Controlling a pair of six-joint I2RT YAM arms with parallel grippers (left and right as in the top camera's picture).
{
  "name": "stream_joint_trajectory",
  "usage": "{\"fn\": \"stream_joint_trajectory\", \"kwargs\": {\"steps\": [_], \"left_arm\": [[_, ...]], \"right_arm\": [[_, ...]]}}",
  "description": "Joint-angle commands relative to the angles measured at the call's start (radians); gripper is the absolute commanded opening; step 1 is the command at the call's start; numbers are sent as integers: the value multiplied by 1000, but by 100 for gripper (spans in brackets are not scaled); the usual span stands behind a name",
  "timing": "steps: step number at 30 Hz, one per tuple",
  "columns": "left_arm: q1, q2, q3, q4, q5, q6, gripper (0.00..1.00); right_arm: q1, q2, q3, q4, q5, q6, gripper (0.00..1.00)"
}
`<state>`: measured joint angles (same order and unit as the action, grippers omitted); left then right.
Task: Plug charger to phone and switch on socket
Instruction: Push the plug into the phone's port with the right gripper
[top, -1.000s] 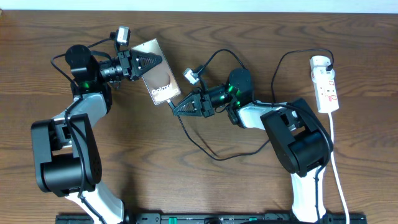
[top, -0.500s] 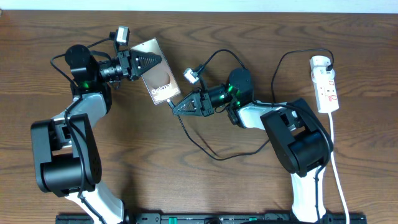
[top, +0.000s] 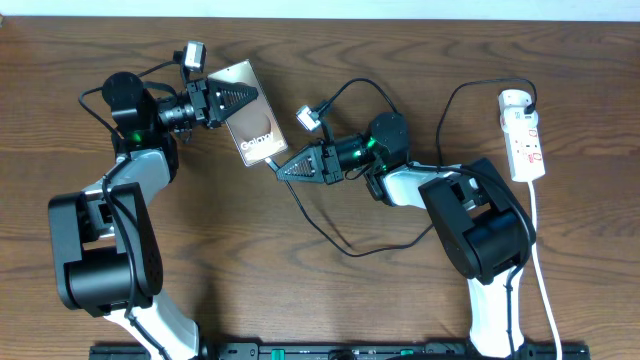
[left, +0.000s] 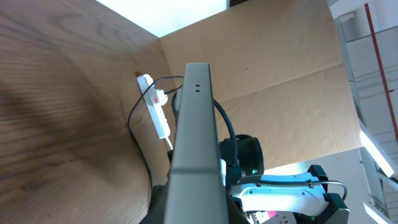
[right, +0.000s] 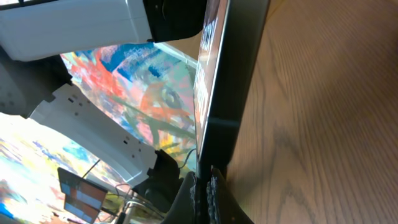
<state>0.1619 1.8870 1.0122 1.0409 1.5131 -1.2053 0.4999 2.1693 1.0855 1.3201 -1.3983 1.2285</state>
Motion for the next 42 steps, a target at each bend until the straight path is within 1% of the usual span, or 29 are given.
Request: {"fn": "stream_joint_trajectory", "kwargs": {"steps": [1,7,12,17,22,26,36,38,42], "left_arm": [[-9,-7,28,8,46,3,7],[-9,-7,28,8,27,2,7],[-9,-7,27,8,-34,-30,7],[-10,-7,27,9,-66,-31,7],[-11,-7,27,9,-66,-26,7],[-11,-7,27,9,-63,-22,7],[-8,-7,27,9,-63,-10,7],[-7,-7,27,9,-63,-7,7],[-3,-7,27,9,-63,-3,7]], "right_arm": [[-3,2,18,11,100,14,1],[-3,2,18,12,106,17,1],[2,2,18,12,114,18,1],[8,2,18,13,149,16,1],[7,2,18,37,153,35,1],[7,2,18,98,142,61,1],[6,38,18,113,139,62,1],[6,46,18,130,134,71,1],[5,48,18,216,135,108,1]]}}
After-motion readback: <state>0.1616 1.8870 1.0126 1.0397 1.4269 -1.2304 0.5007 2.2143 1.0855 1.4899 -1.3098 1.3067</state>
